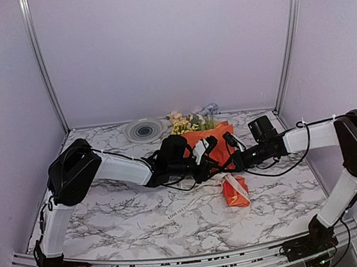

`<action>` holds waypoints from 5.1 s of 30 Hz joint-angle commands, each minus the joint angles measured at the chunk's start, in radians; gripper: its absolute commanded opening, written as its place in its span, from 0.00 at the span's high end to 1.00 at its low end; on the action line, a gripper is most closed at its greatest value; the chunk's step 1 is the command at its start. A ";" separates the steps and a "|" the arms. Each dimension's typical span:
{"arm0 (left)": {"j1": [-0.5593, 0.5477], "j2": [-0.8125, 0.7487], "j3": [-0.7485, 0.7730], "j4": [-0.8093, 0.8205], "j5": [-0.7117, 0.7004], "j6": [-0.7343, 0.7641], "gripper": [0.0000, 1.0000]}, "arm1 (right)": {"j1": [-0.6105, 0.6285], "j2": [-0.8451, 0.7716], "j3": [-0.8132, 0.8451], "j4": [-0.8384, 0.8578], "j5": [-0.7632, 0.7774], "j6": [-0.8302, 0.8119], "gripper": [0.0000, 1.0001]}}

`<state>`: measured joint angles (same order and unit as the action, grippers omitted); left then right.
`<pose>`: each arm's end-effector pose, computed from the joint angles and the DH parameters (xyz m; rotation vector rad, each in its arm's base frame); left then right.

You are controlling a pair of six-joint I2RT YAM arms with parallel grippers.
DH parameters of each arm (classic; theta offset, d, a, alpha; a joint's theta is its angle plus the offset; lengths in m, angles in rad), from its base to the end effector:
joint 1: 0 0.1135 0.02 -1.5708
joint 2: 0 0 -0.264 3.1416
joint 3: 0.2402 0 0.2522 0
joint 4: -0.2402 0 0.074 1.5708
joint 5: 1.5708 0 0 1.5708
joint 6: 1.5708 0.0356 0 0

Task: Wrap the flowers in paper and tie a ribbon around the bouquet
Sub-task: Tie the ribbon around the folded bouquet.

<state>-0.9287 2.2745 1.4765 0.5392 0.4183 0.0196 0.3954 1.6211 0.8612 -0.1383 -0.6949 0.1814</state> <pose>0.2925 -0.4153 0.1540 1.1466 1.5526 -1.0070 0.2822 0.1425 0.1726 -0.5754 2.4255 1.1045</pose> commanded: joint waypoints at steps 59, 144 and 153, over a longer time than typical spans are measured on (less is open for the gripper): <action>0.033 -0.097 -0.114 0.101 -0.058 -0.013 1.00 | -0.004 0.046 0.168 -0.042 -0.065 -0.183 0.56; 0.096 -0.233 -0.245 -0.695 -0.295 0.343 1.00 | -0.304 -0.191 -0.280 0.134 0.231 0.120 1.00; 0.127 -0.241 -0.263 -0.702 -0.403 0.273 1.00 | -0.374 -0.146 -0.331 0.165 0.230 0.105 1.00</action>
<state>-0.8268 2.0377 1.2556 -0.0830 0.1055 0.3271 0.0555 1.4471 0.5377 0.0002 -0.4770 0.3088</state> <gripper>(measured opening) 0.004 0.006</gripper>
